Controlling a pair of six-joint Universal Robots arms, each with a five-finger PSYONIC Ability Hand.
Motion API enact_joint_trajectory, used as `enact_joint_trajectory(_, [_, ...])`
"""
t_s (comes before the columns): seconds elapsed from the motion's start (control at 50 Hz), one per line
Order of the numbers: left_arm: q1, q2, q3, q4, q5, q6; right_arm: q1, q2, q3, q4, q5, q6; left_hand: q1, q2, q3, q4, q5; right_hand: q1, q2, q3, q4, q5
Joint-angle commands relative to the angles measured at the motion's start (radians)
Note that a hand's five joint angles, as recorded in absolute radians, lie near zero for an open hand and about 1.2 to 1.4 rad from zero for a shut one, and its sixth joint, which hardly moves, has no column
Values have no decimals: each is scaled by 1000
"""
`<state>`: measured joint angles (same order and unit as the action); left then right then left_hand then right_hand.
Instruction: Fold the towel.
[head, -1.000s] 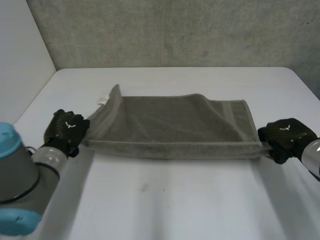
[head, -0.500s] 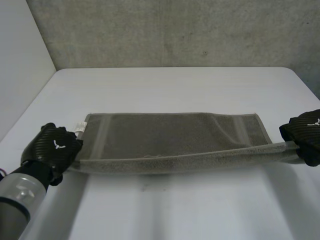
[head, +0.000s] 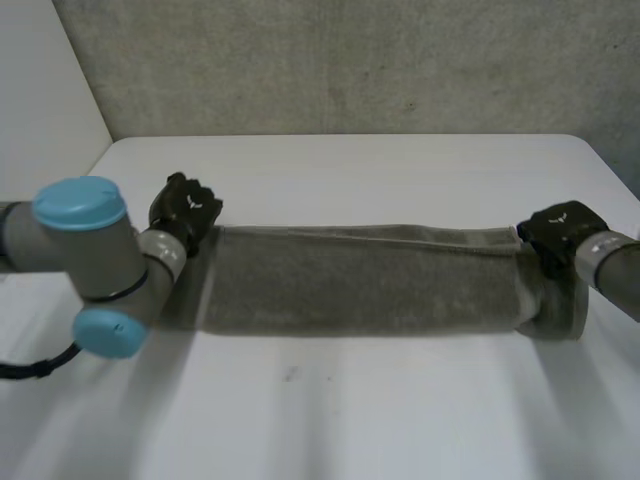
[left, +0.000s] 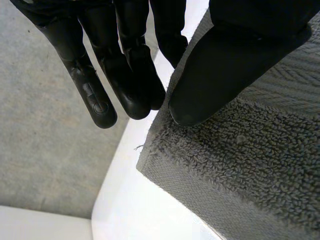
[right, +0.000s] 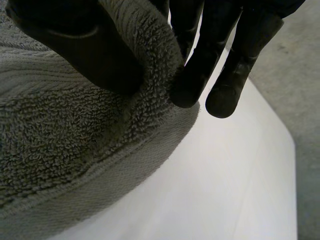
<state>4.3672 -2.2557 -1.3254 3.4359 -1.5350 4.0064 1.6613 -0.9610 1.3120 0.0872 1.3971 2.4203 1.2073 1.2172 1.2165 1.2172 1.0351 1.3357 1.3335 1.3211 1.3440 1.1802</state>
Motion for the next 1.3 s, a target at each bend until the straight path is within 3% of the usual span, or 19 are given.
enact_joint_trajectory(0.02, [-5, -203, 294, -26, 1, 0, 51, 155, -216, -35, 89, 10, 189, 179, 180, 179, 187, 61, 63, 75, 52, 42])
enact_joint_trajectory(0.2, [-6, -327, 468, -89, -2, 0, 84, 271, -384, -27, 120, 6, 189, 179, 180, 179, 187, 61, 63, 75, 52, 42])
enact_joint_trajectory(0.22, [-8, -341, 489, -95, -4, -1, 86, 290, -414, -23, 134, 6, 99, 89, 90, 89, 97, -60, -58, -46, -69, -79])
enact_joint_trajectory(0.24, [-9, -349, 495, -96, -10, -1, 89, 303, -431, -17, 149, 3, -797, -807, -806, -807, -799, -1053, -1051, -1038, -1061, -1072])
enact_joint_trajectory(0.28, [-14, -352, 496, -95, -8, -1, 90, 311, -450, -9, 163, 2, -928, -938, -937, -938, -930, -1161, -1159, -1147, -1169, -1180])
enact_joint_trajectory(0.3, [-24, -349, 496, -92, -8, -1, 95, 311, -456, -7, 164, 6, -1028, -1038, -1037, -1038, -1030, -1161, -1159, -1147, -1169, -1180])
enact_joint_trajectory(0.48, [-46, -304, 491, -95, -16, -7, 95, 237, -456, -12, 152, 66, -1033, -1043, -1042, -1043, -1035, -1161, -1159, -1147, -1169, -1180])
enact_joint_trajectory(0.58, [-46, -251, 451, -96, -60, -13, 83, 188, -442, -6, 131, 131, -1033, -1043, -1042, -1043, -1035, -1161, -1159, -1147, -1169, -1180])
enact_joint_trajectory(0.7, [-46, -137, 298, -92, -89, -58, 54, 88, -307, 23, 100, 154, -1033, -1043, -1042, -1043, -1035, -1161, -1159, -1147, -1169, -1180])
enact_joint_trajectory(1.02, [-28, 145, -101, -87, -1, -469, -49, -81, 139, 63, 0, 230, -1032, -1042, -1041, -1042, -1034, -1136, -1134, -1122, -1145, -1155])
enact_joint_trajectory(1.06, [-18, 180, -145, -87, 13, -541, -67, -91, 191, 7, -15, 250, -1032, -1042, -1041, -1042, -1034, -1087, -1084, -1072, -1095, -1105])
enact_joint_trajectory(1.18, [6, 222, -198, -84, 15, -609, -81, -76, 233, -96, -20, 260, -1032, -1042, -1041, -1042, -1034, -984, -981, -969, -992, -1003])
enact_joint_trajectory(1.26, [8, 228, -225, -60, 15, -624, -81, -32, 219, -126, -18, 260, -1032, -1042, -1041, -1042, -1034, -713, -711, -699, -722, -732])
enact_joint_trajectory(1.3, [8, 228, -239, -43, 15, -624, -83, -10, 207, -126, -12, 252, -1032, -1042, -1041, -1042, -1034, -346, -344, -331, -354, -365])
